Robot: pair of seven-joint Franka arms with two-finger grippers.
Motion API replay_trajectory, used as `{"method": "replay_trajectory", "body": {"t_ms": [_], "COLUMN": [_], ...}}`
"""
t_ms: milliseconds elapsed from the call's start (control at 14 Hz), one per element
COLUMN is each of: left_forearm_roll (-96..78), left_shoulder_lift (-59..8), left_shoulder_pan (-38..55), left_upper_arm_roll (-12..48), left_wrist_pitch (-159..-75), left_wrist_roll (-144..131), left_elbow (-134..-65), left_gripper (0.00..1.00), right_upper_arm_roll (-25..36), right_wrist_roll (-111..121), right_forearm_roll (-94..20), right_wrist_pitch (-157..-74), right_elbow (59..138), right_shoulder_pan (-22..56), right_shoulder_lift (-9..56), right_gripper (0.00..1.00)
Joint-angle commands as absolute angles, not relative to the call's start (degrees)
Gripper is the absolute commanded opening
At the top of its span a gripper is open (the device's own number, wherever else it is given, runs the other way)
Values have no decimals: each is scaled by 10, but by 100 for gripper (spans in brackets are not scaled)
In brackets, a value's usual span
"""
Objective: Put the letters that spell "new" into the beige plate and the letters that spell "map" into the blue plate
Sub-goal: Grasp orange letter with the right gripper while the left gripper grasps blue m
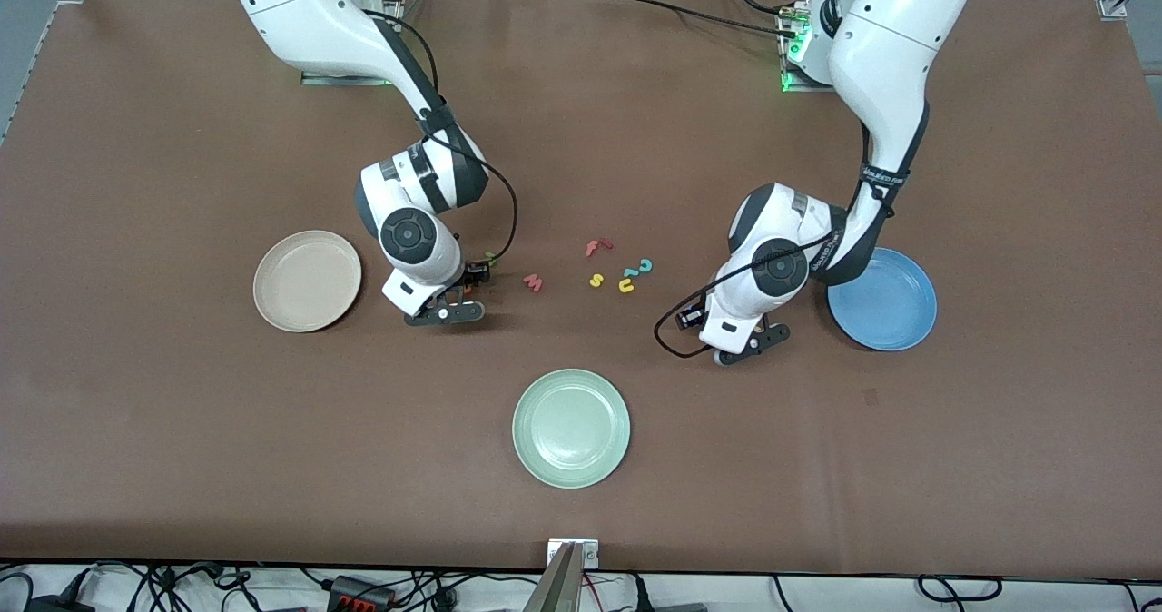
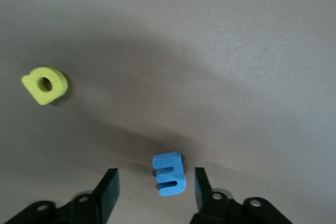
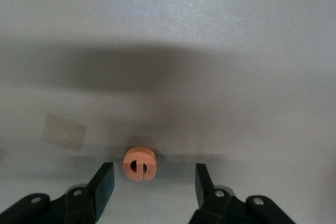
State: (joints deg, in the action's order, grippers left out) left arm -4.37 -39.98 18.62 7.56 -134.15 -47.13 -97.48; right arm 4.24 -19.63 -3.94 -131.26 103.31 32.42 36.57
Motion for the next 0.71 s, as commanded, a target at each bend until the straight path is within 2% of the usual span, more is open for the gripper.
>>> {"method": "replay_trajectory", "body": {"t_ms": [0,214,357,429,500,643], "left_forearm_roll": [-28,-29,-28,-28,-29,-28], "left_shoulder_lift": [-418,-422,-424,-424,-422,-418], "left_shoulder_pan": [189,193,195,197,198,199], "left_upper_arm_roll": [73,73,73,73,73,73], "left_wrist_pitch": [-1351,-1352,-1352,-1352,-1351,-1347], "left_wrist_roll": [-480,-480,-481,-481,-483,-480], "left_elbow": [-960,-960,-960,-960,-961,-962], "left_gripper": [62,54,46,38,23,8], "right_upper_arm_roll": [45,45,45,45,45,45], "right_wrist_roll": [-213,-212,-213,-213,-213,-213], "right_forearm_roll": [-47,-48,-48,-48,-48,-48], "right_wrist_pitch": [-1311,-1312,-1312,-1312,-1312,-1312], "right_elbow": [1025,1024,1022,1022,1022,1021], "right_shoulder_pan": [328,330,331,332,332,332], "right_shoulder_lift": [369,372,372,373,374,376], "right_gripper": [60,54,54,53,53,53]}}
